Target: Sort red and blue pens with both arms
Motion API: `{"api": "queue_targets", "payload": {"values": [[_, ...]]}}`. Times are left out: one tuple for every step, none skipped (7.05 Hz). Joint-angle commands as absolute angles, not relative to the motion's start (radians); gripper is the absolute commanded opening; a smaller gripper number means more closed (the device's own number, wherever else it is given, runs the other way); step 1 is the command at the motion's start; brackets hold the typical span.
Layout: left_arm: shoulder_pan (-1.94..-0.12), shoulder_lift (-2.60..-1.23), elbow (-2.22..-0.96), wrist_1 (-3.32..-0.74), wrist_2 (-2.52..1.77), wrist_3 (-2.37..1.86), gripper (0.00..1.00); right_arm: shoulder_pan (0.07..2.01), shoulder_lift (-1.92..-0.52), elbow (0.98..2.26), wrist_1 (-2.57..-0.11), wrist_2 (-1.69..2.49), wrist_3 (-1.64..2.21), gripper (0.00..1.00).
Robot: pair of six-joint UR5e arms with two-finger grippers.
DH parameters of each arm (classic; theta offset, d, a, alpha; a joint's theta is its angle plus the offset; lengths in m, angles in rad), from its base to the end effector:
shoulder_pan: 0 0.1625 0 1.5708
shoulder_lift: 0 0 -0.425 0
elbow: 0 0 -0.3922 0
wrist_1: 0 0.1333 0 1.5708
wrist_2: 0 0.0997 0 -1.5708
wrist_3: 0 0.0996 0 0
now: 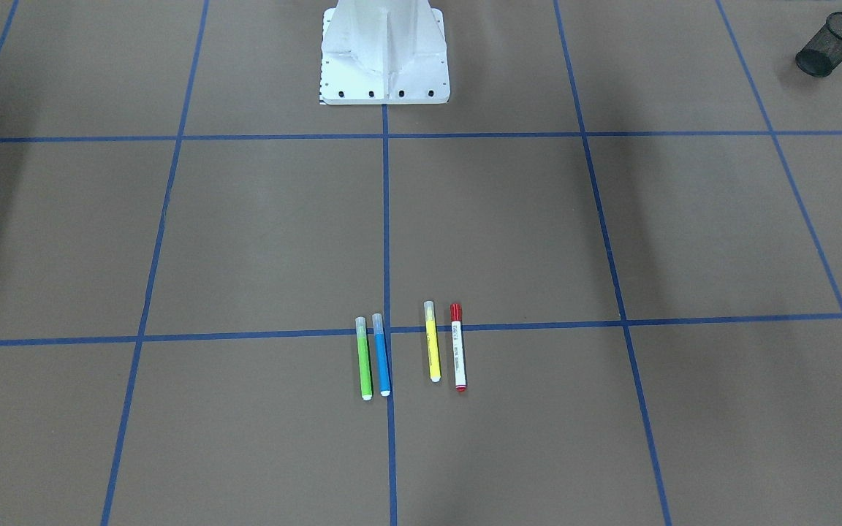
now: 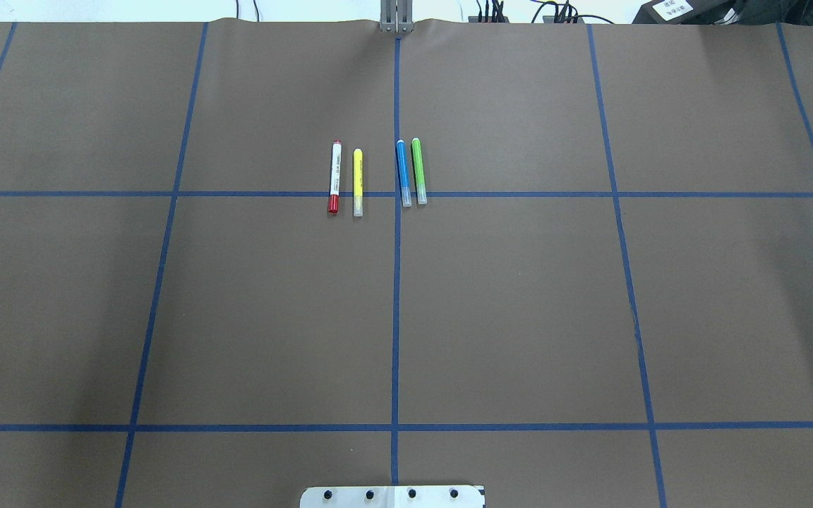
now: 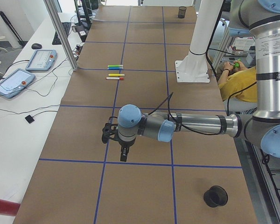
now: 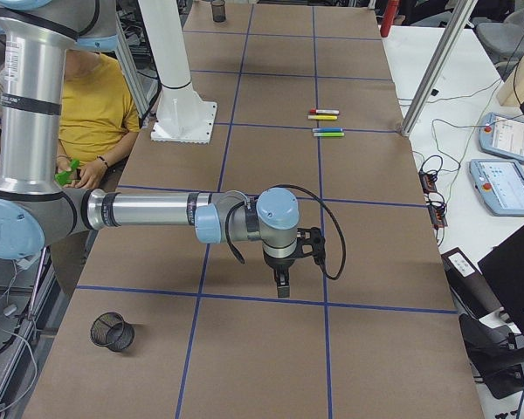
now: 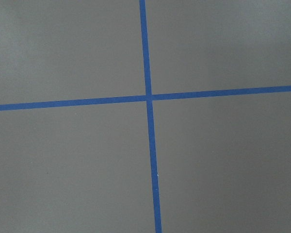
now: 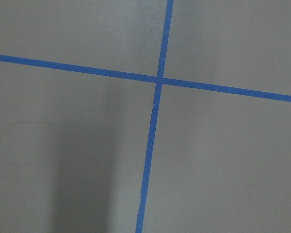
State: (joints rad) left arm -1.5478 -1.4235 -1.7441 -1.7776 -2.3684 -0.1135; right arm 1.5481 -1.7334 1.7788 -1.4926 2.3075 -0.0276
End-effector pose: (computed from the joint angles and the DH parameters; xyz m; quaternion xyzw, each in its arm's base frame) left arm -0.0518 -0.4441 0.6174 0.0805 0.3921 0.0037 0.9164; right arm 0.0566 -0.4324 0.6250 0.0585 -0.3592 -0.0456 0.9303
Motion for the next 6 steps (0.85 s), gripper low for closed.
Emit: {"api": "queue_targets", "payload": {"values": [[-1.548,-1.424,-1.744,-1.775,-2.367,-0.115,1.0,1.548,-1.732,1.778,-1.493,2.309,-0.028,1.0],[-1.548,-1.425,-1.744,-1.776,-2.367,-0.114,1.0,1.548,-1.73,1.778,-1.493,2.307,-0.029,1.0],[-1.548,-1.427,-1.746,-1.779,-2.364,-0.104,1.0,1.548,-1.727,1.776,-1.491,2.307,-0.031,1.0],[-1.548,-1.439,-1.746,-1.779,-2.362,-0.103,1.0,1.548,-1.724,1.776,-1.491,2.307,-0.029,1.0],[-1.548,-1.456,-1.744,-1.781,-2.362,-0.104,1.0,1.548,-1.72,1.776,-1.491,2.307,-0.029,1.0],[-1.546,-1.51,-1.714,-1.779,-2.362,-0.113,1.0,1.546,-1.714,1.775,-1.493,2.307,-0.028,1.0]]}}
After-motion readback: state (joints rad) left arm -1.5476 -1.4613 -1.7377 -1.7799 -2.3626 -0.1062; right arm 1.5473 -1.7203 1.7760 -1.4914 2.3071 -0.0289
